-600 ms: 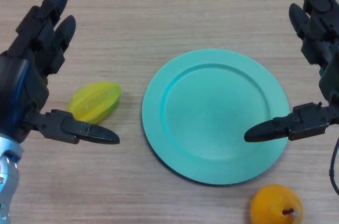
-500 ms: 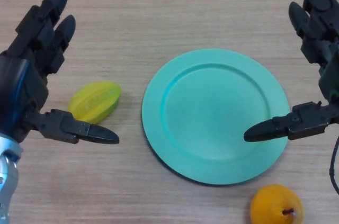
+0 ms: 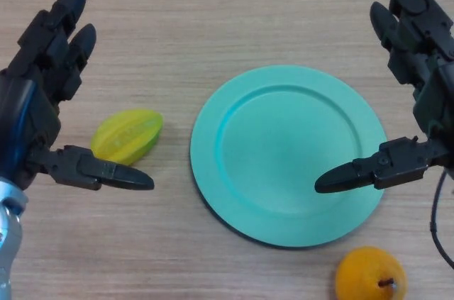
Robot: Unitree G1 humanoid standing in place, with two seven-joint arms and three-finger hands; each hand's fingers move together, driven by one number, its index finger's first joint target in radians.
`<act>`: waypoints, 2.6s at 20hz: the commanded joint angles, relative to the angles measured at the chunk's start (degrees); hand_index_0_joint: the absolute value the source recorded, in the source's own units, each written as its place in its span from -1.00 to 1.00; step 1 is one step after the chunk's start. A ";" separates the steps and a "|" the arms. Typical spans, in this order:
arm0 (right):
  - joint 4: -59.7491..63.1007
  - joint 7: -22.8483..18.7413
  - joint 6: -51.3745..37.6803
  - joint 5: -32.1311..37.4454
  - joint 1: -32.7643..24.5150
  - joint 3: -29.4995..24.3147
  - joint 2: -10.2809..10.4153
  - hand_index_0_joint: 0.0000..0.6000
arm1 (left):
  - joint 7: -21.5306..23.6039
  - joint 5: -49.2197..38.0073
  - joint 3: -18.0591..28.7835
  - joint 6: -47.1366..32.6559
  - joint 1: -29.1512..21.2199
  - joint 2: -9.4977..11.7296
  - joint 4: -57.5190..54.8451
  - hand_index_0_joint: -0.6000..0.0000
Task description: Pick up the yellow starfruit and place it on the plate
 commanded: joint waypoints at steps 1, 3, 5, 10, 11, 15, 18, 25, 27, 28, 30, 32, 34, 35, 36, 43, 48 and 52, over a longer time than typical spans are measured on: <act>-4.33 -1.94 -5.40 0.78 -0.71 -1.78 -0.47 -1.00 | 1.27 3.09 3.73 -11.34 -3.72 3.38 1.70 1.00; -4.59 -2.00 -5.55 0.63 -0.39 -1.65 -0.40 -1.00 | 3.04 7.18 3.19 -15.54 -5.77 4.59 8.33 1.00; -4.72 -2.42 -6.43 0.68 -0.16 -1.80 -0.37 -1.00 | 5.21 11.65 2.02 -18.62 -7.28 5.12 13.52 1.00; -5.61 -2.34 -6.22 1.26 0.43 -2.11 -0.42 -1.00 | 7.99 22.83 -2.22 -14.84 -9.87 4.24 20.75 1.00; -5.75 -2.34 -5.99 1.40 0.42 -2.24 -0.47 -1.00 | 7.82 23.01 -2.62 -14.16 -10.11 3.98 21.25 1.00; -6.09 -2.06 -5.72 1.29 0.42 -2.94 -0.96 -1.00 | 9.65 27.57 -5.49 -12.52 -13.05 2.85 28.25 1.00; -6.69 -1.78 -5.39 2.31 0.46 -4.04 -1.17 -1.00 | 13.22 34.10 -7.87 -14.40 -15.23 2.12 33.76 1.00; -6.37 -1.75 -5.59 2.75 0.73 -4.96 -1.52 -1.00 | 15.23 40.16 -9.11 -18.14 -16.79 1.73 38.74 -0.33; -6.31 -1.86 -5.95 3.02 0.92 -4.75 -1.41 -1.00 | 13.15 41.00 -9.23 -20.00 -16.41 1.83 39.28 -1.00; -6.34 -1.90 -5.58 2.89 0.74 -4.68 -1.48 -1.00 | 13.49 41.23 -8.83 -21.26 -16.14 2.04 39.34 -1.00; -6.45 -2.09 -5.59 2.51 0.68 -4.40 -1.42 -1.00 | 13.33 40.75 -8.37 -20.09 -14.98 1.99 38.06 -1.00; -6.50 -2.08 -5.40 2.35 0.51 -4.01 -1.27 -1.00 | 12.45 41.03 -7.77 -19.59 -13.67 2.62 36.20 -1.00; -7.12 -2.43 -4.70 2.34 0.30 -3.86 -1.18 -1.00 | 13.46 40.69 -5.98 -18.68 -12.63 3.53 32.75 -1.00; -7.20 -2.50 -4.66 2.21 0.37 -3.70 -1.17 -1.00 | 13.18 40.37 -5.63 -18.59 -12.38 3.94 31.62 -1.00; -7.64 -2.44 -4.05 2.08 0.36 -3.36 -1.10 -1.00 | 14.65 39.54 -4.55 -18.78 -12.51 4.30 29.26 -1.00; -8.64 -2.53 -3.27 1.60 -0.02 -3.03 -0.87 -1.00 | 10.74 39.71 -9.13 -23.63 -11.59 0.61 15.38 -1.00; -8.26 -2.00 -4.05 1.54 -0.14 -3.32 -1.07 -1.00 | 5.91 37.80 -15.80 -27.01 -9.99 -5.59 13.05 -1.00; -8.36 -1.99 -3.07 1.32 -0.36 -3.79 -1.43 -1.00 | -2.61 32.42 -20.08 -19.24 -10.33 -6.93 14.20 -1.00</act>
